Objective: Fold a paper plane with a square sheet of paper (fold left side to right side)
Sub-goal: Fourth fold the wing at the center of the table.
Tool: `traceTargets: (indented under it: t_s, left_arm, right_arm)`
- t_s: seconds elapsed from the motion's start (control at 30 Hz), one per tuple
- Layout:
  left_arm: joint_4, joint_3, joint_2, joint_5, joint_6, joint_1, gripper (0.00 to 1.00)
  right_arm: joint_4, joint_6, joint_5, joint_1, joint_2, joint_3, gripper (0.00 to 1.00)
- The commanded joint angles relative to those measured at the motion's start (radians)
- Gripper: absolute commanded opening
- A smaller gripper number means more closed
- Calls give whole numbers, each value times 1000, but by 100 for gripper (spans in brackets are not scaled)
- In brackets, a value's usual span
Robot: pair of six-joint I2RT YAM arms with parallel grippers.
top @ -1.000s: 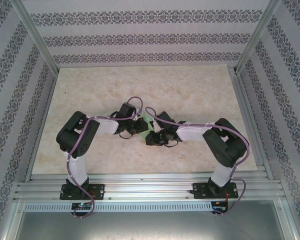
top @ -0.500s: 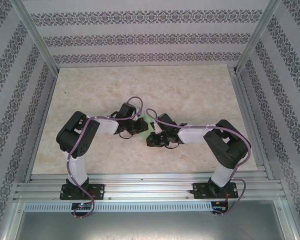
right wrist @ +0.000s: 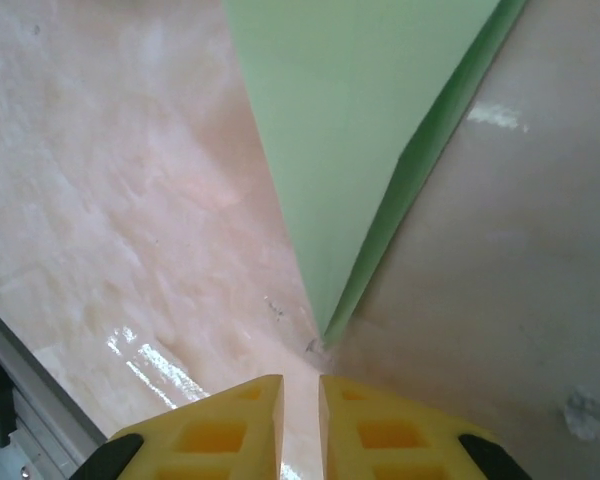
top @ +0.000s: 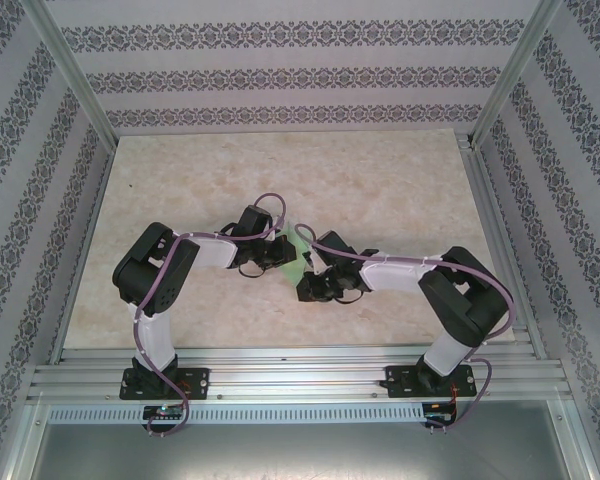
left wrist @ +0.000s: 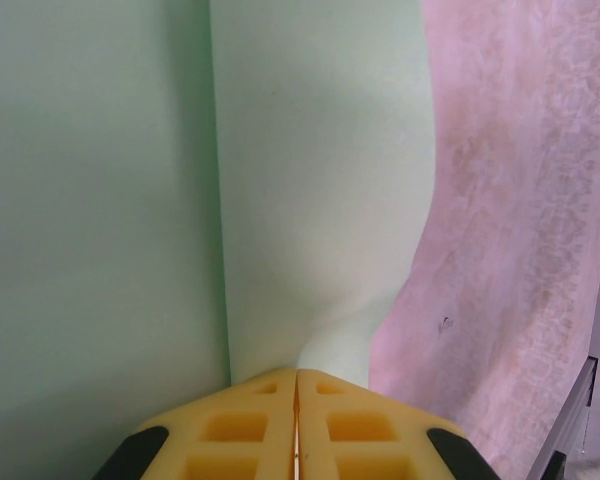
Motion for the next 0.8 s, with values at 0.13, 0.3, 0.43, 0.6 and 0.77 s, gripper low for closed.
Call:
traceTargets:
  t_s: [0.13,0.3,0.43,0.6,0.77]
  left_arm:
    - [-94,-20,47,-84,30,-3,11]
    - [-94,-21,46,-82,29,-3,11]
    - [-94,-17,48,-83,29,-3,11]
    - [-116,0,46,-89,41,-2,11]
    - [-137,34,51,-93,53,-1,13]
  right_arm:
    - [77,12,-20,-26,14,70,18]
    - [102,14,7,-26,104,96,18]
    - [61,2,26,-21,133,78,17]
    - [-40,-3,77,-11,132,49,17]
    - [-77,44,76,-15,152,2,15]
